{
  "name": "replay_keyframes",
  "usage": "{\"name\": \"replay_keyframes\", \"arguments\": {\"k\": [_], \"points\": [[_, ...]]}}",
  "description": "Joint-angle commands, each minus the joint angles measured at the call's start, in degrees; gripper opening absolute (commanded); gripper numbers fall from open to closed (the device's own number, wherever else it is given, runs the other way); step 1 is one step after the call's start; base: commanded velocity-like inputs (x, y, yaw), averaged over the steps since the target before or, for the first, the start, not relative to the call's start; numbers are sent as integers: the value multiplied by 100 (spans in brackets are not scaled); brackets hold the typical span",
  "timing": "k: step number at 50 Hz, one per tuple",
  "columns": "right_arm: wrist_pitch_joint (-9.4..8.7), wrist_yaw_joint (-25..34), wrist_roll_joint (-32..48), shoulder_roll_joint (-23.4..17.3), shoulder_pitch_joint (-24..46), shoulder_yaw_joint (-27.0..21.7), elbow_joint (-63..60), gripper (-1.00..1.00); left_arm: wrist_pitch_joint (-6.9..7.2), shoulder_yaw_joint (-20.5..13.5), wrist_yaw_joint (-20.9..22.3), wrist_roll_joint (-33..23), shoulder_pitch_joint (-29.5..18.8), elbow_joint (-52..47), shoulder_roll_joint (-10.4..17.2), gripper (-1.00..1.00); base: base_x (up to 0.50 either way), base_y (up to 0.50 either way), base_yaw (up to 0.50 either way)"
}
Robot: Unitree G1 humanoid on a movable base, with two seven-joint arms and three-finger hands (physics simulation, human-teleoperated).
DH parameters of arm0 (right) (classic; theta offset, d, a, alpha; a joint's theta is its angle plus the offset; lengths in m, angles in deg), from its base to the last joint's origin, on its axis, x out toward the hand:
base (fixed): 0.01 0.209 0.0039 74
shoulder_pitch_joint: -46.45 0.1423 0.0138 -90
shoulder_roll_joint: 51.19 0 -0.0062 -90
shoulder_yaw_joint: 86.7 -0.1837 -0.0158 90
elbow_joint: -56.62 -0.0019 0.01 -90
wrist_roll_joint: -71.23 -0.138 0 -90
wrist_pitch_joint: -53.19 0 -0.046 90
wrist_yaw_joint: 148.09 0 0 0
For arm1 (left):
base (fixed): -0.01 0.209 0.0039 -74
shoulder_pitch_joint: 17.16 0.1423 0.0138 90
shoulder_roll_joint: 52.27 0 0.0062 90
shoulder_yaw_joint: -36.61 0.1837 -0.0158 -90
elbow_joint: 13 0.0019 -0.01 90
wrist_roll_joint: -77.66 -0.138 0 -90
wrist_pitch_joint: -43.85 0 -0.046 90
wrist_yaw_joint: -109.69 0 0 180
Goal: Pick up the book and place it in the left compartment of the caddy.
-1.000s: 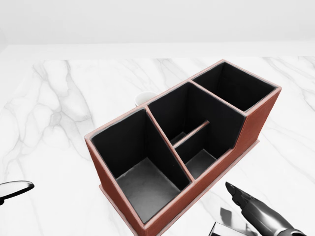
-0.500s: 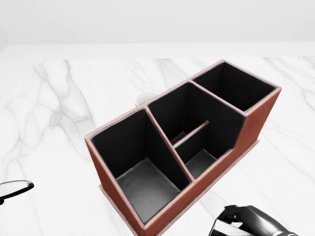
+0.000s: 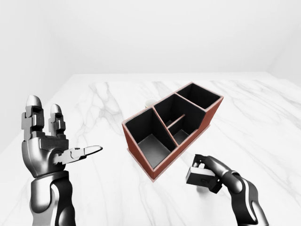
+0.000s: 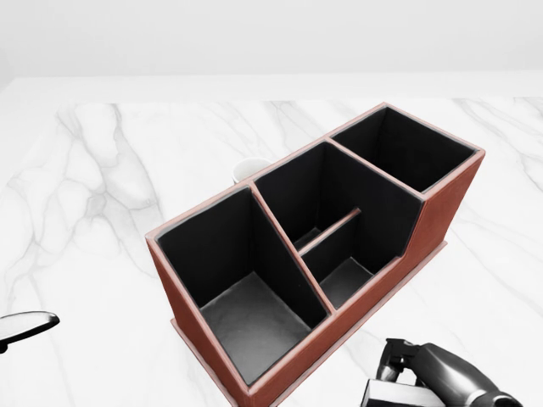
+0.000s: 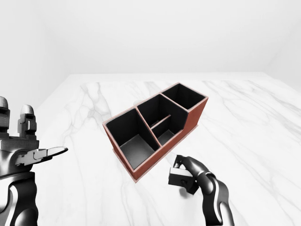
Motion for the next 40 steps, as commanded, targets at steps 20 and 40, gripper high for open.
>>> {"name": "replay_keyframes", "arguments": {"k": [20,40], "points": [[0,0,1324,671,-349,-179,-3808,-100,0,3,24,-12,2,-6,-17,100,0,0,0],[0,0,1833,951,104,431,-5351,-100,0,24,-18,-4,1,-69,-12,100,0,0,0]]}}
